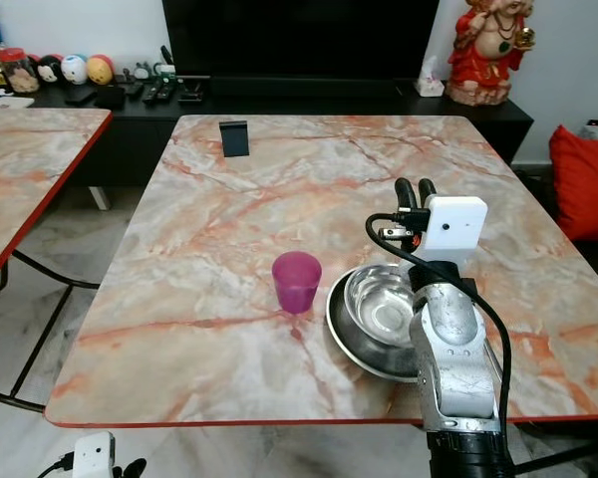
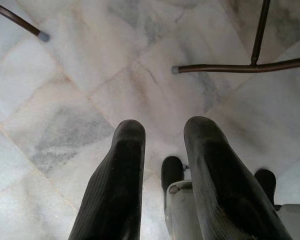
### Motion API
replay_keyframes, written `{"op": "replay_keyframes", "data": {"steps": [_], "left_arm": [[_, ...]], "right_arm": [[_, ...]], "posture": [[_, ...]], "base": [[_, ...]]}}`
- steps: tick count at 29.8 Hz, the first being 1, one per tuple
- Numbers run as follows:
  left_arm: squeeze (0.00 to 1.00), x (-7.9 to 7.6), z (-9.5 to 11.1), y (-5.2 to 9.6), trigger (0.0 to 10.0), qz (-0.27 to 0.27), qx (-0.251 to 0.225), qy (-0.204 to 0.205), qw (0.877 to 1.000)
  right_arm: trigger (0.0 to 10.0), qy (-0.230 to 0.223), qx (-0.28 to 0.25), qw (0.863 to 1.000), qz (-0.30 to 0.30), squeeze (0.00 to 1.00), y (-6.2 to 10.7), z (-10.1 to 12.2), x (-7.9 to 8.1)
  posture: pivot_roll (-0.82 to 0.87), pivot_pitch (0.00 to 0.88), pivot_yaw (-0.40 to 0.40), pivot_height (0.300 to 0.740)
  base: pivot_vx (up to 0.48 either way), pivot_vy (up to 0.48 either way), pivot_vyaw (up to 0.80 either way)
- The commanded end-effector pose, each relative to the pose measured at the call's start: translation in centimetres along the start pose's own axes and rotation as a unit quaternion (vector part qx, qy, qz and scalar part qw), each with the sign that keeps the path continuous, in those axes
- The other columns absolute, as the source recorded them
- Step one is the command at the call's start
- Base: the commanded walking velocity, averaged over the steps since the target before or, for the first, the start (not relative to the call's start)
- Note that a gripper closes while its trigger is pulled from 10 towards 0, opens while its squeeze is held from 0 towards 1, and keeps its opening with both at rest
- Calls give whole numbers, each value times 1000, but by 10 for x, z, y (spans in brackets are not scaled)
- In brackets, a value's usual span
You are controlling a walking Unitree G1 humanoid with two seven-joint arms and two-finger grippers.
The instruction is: Setting the table
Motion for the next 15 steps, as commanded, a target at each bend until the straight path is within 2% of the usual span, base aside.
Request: {"op": "replay_keyframes", "data": {"steps": [1,15], "left_arm": [[0,-2,-8,2,10000,0,18,4,1000],[0,5,-6,0,10000,5,28,5,1000]], "right_arm": [[10000,-3,-5,1000,2,0,-4,3,3],[10000,-7,-4,1000,-1,0,-3,2,4]], "posture": [[-163,0,11,740],[-158,0,17,740]], "base": [[0,285,0],[0,286,0]]}}
Point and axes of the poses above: a point about 5 cm out from each wrist's last joint towards the gripper, its own y axis pointing back from the gripper into the wrist, its own z axis along the axis of the wrist's last joint, x = y × z, the point moved 2 cm from there along -y, pointing out of the wrist towards the gripper, and after that the axes turned 9 degrees about -y, right-handed, at the moved point
